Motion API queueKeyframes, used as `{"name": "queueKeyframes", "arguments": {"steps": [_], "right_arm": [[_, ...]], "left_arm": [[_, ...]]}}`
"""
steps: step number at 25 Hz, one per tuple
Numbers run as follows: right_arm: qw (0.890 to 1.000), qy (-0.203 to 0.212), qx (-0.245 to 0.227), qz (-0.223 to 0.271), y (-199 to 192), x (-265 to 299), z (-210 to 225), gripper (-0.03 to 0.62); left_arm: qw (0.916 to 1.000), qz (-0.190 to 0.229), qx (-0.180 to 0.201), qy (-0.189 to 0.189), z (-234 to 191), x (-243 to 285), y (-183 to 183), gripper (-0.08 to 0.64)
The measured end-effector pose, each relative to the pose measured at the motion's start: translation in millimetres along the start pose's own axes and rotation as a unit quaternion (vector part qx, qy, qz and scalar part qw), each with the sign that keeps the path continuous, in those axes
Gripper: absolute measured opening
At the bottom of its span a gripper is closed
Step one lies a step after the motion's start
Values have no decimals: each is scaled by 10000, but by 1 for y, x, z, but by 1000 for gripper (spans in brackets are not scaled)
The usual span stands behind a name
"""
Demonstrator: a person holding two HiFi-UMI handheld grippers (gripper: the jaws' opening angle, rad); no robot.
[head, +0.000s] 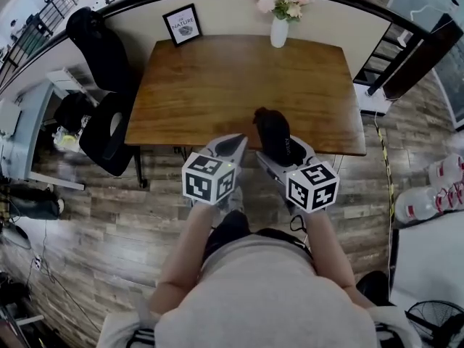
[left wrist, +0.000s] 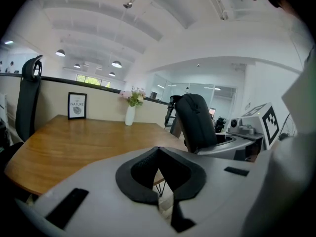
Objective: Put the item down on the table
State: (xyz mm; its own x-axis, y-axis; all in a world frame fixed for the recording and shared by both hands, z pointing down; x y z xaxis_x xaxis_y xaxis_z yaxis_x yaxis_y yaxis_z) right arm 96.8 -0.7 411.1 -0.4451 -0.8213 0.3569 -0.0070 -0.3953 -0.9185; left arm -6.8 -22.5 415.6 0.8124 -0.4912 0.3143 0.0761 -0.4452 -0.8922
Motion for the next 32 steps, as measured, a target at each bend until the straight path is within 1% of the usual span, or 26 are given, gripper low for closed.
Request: {"name": "queueKeyframes", "arguments": {"steps": [6, 12, 15, 18, 27, 32], "right_arm": [[9999, -69, -68, 30, 28, 53, 4, 362], [9987, -372, 108, 327, 59, 100, 19, 362], [9982, -420, 128, 396, 69, 118, 20, 362], [9986, -394, 113, 338, 72, 133, 17, 362], [9994, -232, 99, 247, 79, 170, 15, 362], [9997, -124, 21, 216, 88, 183, 25, 362]], "left_arm": [[9998, -35, 79, -181, -51, 15, 30, 12], [9988, -115, 290, -370, -98, 28, 60, 12], [9983, -177, 338, -440, -114, 32, 65, 12], [9979, -236, 348, -491, -127, 34, 68, 12], [9987, -206, 281, -376, -155, 37, 76, 12], [9991, -206, 237, -278, -166, 46, 83, 12]]}}
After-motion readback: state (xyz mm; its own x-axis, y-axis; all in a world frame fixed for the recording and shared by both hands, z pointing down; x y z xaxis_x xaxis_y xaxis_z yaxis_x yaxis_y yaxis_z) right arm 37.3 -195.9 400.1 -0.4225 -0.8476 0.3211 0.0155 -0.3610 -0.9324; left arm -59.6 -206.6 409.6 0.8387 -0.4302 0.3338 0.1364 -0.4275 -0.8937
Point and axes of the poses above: the fingertips, and each gripper's own axes: x forward along the fingers, z to its right, y out of its top, the point moved 4 cm from there along -x, backward along the fingers, and after that the axes turned 11 degrees about -y, right-handed, at the moved point
